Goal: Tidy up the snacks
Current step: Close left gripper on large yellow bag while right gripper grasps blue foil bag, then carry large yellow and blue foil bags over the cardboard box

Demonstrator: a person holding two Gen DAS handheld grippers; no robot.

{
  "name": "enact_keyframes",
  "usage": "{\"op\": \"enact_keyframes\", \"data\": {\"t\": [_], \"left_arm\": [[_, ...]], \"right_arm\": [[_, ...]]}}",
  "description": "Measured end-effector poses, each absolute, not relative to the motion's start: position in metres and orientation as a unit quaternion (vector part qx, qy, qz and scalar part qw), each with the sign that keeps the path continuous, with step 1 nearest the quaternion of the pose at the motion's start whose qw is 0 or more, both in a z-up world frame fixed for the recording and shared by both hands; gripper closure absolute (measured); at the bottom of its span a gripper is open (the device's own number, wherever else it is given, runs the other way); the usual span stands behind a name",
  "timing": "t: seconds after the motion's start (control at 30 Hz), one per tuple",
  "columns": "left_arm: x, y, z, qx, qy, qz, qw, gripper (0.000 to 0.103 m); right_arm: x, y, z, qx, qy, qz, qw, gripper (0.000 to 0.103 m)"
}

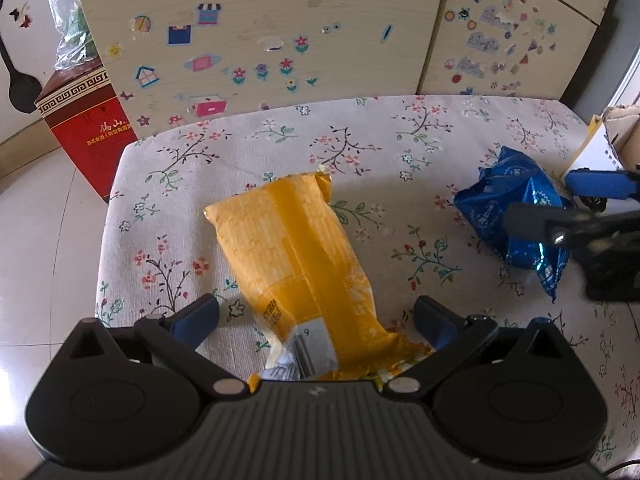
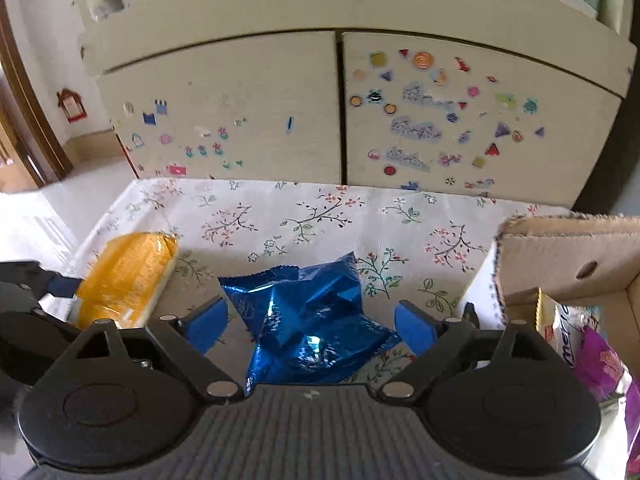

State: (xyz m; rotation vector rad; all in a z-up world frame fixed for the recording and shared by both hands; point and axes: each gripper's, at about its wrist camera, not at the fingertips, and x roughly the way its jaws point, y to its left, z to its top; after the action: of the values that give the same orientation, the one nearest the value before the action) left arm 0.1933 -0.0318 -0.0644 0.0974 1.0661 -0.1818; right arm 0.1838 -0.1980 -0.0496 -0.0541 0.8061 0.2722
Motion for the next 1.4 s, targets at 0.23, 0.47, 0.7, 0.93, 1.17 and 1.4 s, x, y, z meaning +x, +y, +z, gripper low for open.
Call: {"op": "enact_keyframes", "data": {"t": [0.23, 0.47, 0.7, 0.93, 1.17, 1.4], "left_arm": [[0.195, -0.030, -0.064, 0.038, 0.507, -0.084, 0.857, 0.001], [0.198, -0.031, -0.064, 0.039, 0.495, -0.078, 0.865, 0.011], [0.198, -0.022, -0.059, 0.022, 0.477, -0.068, 0.876, 0.051], [0.189, -0.026, -0.049, 0.015, 0.466, -0.079, 0.881, 0.054], [0.175, -0.026, -0.031, 0.006, 0.454, -0.089, 0.887, 0.054], [0.153, -0.034, -0.009, 0.003, 0.429, -0.112, 0.896, 0.054]], "right_arm": [[0.195, -0.197, -0.067, 0.004, 0.419, 0.109, 0.901, 0.008], [0.196, -0.200, -0.068, 0.021, 0.425, 0.099, 0.899, 0.019], [0.188, -0.201, -0.063, 0.028, 0.429, 0.088, 0.899, 0.028], [0.174, -0.204, -0.055, 0.040, 0.434, 0.084, 0.896, 0.038], [0.152, -0.211, -0.042, 0.053, 0.432, 0.078, 0.897, 0.041], [0.113, -0.211, -0.005, 0.049, 0.397, 0.090, 0.912, 0.041]]}}
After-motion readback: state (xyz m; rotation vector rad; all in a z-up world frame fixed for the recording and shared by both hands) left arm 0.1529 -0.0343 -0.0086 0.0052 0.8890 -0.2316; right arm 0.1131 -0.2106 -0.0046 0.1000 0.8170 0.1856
